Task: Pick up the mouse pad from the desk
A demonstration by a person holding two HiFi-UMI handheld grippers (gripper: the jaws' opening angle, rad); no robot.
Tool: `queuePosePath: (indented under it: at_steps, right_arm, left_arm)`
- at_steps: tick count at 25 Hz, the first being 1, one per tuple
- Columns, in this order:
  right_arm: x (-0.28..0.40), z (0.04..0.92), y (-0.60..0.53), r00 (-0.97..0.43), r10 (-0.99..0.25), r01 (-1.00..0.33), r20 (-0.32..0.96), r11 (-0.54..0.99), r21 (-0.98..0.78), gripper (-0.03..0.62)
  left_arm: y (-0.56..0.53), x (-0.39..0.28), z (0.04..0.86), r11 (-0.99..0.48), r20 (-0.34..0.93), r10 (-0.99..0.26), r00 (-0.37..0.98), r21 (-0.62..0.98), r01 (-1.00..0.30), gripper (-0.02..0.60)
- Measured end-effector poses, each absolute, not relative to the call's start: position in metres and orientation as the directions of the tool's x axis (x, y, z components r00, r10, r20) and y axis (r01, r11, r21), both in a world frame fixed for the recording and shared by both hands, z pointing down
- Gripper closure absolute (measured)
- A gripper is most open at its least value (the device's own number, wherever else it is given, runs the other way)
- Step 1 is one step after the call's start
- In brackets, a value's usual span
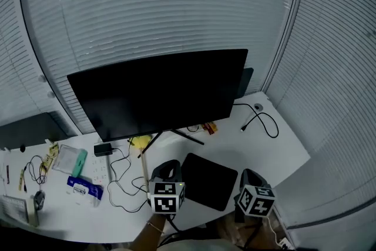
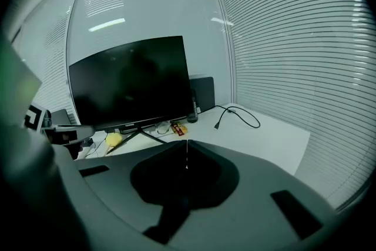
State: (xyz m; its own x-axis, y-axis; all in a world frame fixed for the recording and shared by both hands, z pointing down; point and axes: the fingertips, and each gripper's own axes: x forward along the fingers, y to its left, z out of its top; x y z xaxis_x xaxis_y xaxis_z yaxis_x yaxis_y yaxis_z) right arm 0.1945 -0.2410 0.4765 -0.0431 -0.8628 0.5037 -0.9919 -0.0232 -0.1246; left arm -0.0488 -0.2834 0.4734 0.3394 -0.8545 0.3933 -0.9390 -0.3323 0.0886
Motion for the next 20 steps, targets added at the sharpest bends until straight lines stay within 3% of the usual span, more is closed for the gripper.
queuePosePath:
  at_steps: [20]
  right_arm:
    - [0.194,0.531,-0.255,-0.109,-0.784,-0.989,0.611,0.021,-0.149,0.562]
  left_arm:
    - [-0.292,-0.037,0.531,-0.309,0.533,-0.794,0.294,0.063,-0.949,0.565]
